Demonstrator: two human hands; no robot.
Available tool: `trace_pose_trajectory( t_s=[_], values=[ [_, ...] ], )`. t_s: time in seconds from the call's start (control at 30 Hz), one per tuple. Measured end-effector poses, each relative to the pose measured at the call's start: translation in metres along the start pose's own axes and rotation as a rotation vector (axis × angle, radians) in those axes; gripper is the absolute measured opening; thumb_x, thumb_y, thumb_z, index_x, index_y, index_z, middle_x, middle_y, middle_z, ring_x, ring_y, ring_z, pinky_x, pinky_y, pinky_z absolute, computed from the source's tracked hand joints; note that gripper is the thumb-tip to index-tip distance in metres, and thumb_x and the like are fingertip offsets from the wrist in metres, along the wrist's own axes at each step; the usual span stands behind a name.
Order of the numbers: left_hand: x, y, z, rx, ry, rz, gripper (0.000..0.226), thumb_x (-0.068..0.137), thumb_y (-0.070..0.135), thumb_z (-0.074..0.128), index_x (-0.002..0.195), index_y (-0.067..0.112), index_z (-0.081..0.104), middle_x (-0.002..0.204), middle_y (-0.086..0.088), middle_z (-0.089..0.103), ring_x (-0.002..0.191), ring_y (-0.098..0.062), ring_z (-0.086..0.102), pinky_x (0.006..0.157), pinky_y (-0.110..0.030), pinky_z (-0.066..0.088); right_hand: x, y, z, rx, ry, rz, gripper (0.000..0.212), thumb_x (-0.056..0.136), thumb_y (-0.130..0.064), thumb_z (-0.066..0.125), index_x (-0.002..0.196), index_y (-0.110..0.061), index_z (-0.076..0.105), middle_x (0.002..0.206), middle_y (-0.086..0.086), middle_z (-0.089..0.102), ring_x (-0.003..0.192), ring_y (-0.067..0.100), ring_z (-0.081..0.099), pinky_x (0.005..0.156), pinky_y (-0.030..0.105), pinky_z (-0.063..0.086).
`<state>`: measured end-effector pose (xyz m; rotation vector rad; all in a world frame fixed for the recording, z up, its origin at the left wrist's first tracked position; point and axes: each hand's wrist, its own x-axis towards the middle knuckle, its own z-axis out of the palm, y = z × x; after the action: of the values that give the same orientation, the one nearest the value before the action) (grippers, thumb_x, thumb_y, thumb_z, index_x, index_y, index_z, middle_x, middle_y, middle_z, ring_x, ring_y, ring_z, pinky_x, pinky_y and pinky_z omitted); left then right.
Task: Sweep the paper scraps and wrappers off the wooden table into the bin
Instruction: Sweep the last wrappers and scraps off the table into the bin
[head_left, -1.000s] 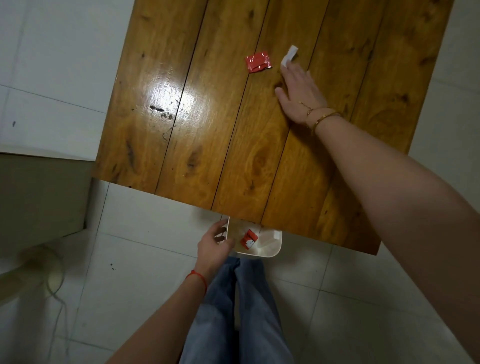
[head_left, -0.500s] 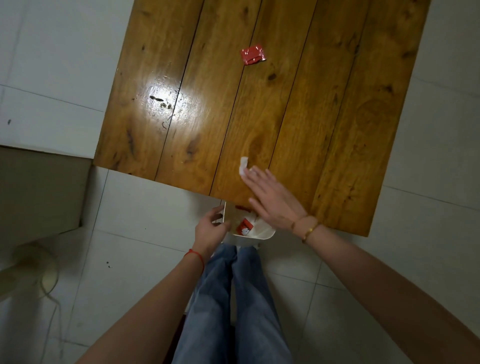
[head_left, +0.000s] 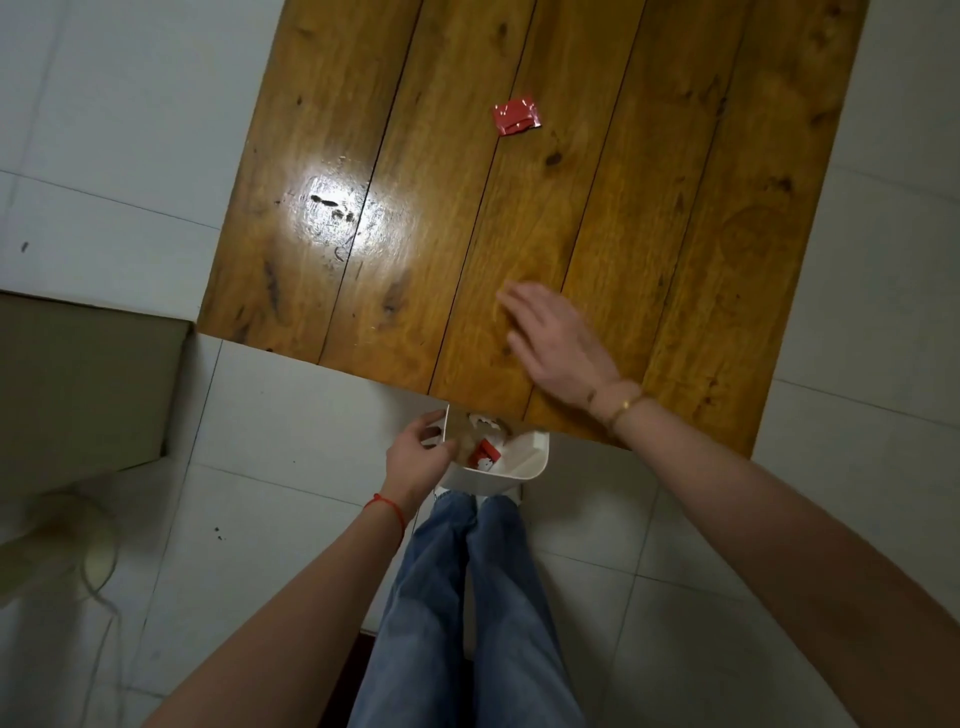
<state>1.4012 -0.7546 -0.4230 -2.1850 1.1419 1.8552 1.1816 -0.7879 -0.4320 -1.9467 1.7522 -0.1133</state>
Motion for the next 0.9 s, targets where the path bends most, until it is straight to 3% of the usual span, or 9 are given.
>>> trace_pose_trajectory(
  t_s=[0.13, 0.3, 0.47, 0.67, 0.9],
  values=[
    [0.001, 0.001, -0.001, -0.01, 0.003, -0.005, 0.052, 0.083, 0.024, 0.067, 0.133, 0.021, 0.053, 0.132, -0.008, 0.059, 0.117, -0.029, 0.057, 0.1, -0.047, 0.05, 0.074, 0.029, -0.037, -0.064, 0.055, 0.182, 0.058, 0.1, -0.038, 0.029, 0.152, -0.016, 0.015, 0.16, 0.007, 0.013, 0.147, 0.024, 0.01, 0.121, 0.042, 0.008],
    [0.0, 0.0, -0.001, -0.053, 0.002, 0.001, 0.051, 0.081, 0.029, 0.07, 0.13, 0.021, 0.056, 0.127, -0.008, 0.063, 0.1, -0.02, 0.059, 0.094, -0.039, 0.052, 0.137, 0.049, -0.07, -0.103, 0.046, 0.212, 0.059, 0.1, -0.035, 0.031, 0.153, -0.014, 0.012, 0.161, 0.007, 0.007, 0.148, 0.025, 0.006, 0.121, 0.043, 0.004],
    [0.0, -0.001, -0.001, -0.053, -0.006, -0.019, 0.051, 0.082, 0.027, 0.07, 0.131, 0.02, 0.056, 0.128, -0.008, 0.062, 0.11, -0.027, 0.061, 0.095, -0.042, 0.053, 0.173, 0.05, -0.081, -0.092, -0.008, 0.249, 0.059, 0.101, -0.036, 0.029, 0.153, -0.016, 0.009, 0.162, 0.006, 0.002, 0.148, 0.024, 0.003, 0.121, 0.041, 0.003],
    [-0.002, 0.0, -0.002, -0.049, -0.014, -0.023, 0.052, 0.083, 0.028, 0.07, 0.132, 0.02, 0.054, 0.13, -0.007, 0.062, 0.11, -0.026, 0.06, 0.093, -0.039, 0.051, 0.16, 0.039, -0.073, -0.117, -0.056, 0.191, 0.058, 0.102, -0.038, 0.027, 0.152, -0.014, 0.014, 0.161, 0.008, 0.007, 0.148, 0.024, 0.006, 0.121, 0.041, 0.003],
    [-0.005, 0.003, -0.002, -0.015, -0.015, -0.004, 0.054, 0.083, 0.028, 0.068, 0.134, 0.02, 0.053, 0.132, -0.008, 0.06, 0.112, -0.028, 0.06, 0.096, -0.042, 0.052, 0.077, 0.011, -0.036, -0.19, -0.112, 0.029, 0.058, 0.101, -0.04, 0.025, 0.152, -0.016, 0.015, 0.161, 0.007, 0.011, 0.148, 0.023, 0.005, 0.121, 0.043, 0.004]
  ],
)
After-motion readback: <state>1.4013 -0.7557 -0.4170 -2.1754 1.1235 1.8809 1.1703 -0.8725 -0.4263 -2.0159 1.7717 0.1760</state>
